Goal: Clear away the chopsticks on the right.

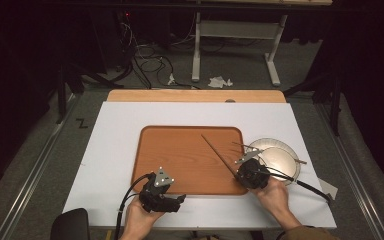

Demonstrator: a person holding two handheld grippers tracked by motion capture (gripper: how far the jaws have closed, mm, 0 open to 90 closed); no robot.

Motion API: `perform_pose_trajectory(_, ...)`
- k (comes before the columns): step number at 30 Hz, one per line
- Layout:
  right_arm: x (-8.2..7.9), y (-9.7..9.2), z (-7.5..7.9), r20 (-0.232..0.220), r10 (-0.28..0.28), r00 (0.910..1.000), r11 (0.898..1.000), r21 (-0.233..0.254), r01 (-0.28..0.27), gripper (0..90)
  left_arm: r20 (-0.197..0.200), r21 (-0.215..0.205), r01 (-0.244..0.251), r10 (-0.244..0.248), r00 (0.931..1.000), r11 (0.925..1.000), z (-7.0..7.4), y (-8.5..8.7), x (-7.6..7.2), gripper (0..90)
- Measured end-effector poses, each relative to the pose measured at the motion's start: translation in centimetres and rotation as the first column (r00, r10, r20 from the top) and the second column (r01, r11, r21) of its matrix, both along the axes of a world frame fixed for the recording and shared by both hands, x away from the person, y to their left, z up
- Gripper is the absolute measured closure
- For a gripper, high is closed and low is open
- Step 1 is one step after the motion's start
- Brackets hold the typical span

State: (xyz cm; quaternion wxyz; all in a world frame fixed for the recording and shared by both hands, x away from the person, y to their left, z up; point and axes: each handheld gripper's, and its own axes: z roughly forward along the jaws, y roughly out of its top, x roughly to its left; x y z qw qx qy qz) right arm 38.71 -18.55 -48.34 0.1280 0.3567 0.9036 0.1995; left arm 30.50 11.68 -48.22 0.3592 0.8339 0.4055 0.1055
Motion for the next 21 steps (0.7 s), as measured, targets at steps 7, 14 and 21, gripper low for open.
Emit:
perform_pose_trajectory(7,-0.6,-0.5,1.2,0.041,0.012,0.9991,0.998,0.062,-0.015,78.1,-0.003,0.009,0.007,-0.007,1.0000,0.9999,-0.1,-0.2,-0.1,27.5)
perform_pose_trajectory(14,-0.9,-1.4,2.8,0.067,0.041,0.9969,0.990,0.134,-0.050,74.5,-0.005,0.009,0.006,-0.006,1.0000,0.9999,-0.1,0.0,0.1,27.5)
perform_pose_trajectory(21,-1.0,-3.4,5.1,0.117,0.053,0.9918,0.983,0.170,-0.072,73.0,-0.008,0.006,0.002,-0.002,1.0000,1.0000,-0.1,0.0,0.1,27.5)
